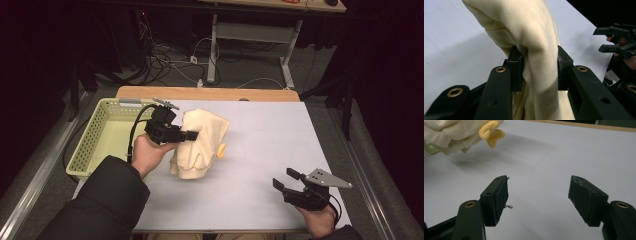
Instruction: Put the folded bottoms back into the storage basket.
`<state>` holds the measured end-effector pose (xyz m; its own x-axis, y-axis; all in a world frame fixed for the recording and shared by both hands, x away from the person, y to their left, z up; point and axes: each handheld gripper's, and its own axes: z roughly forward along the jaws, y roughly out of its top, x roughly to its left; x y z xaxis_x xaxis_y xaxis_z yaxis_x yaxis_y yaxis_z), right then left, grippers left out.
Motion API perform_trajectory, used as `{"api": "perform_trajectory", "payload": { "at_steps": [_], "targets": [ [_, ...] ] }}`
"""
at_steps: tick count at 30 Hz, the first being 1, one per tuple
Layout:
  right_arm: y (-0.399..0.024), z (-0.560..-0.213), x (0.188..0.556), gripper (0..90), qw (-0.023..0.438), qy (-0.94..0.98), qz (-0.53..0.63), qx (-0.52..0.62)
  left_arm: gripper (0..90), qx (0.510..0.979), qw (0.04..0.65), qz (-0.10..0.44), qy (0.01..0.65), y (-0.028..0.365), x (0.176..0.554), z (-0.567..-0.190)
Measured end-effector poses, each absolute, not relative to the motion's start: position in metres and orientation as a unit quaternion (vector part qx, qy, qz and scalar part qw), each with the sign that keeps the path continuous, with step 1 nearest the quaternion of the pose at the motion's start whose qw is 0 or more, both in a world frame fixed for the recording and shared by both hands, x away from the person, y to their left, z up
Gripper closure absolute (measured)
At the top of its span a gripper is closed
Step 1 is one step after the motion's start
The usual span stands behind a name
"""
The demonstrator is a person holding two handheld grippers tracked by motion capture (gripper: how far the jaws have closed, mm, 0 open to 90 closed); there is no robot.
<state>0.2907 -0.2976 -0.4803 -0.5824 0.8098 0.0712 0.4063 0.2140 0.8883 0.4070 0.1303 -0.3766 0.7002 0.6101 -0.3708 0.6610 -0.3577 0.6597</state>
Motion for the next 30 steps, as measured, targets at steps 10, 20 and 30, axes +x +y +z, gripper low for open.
{"api": "perform_trajectory", "payload": {
  "at_steps": [10,20,30],
  "targets": [
    [-0.297,-0.48,0.29,32.6,0.212,0.751,0.477,0.405,63.4,0.82,0.42,-0.025,0.389,0.141,0.404,-0.371],
    [-0.297,-0.48,0.29,32.6,0.213,0.752,0.476,0.403,63.3,0.813,0.426,-0.024,0.395,0.152,0.402,-0.367],
    [-0.297,-0.481,0.29,32.9,0.215,0.753,0.475,0.402,63.2,0.81,0.429,-0.017,0.4,0.163,0.399,-0.36]
  ]
}}
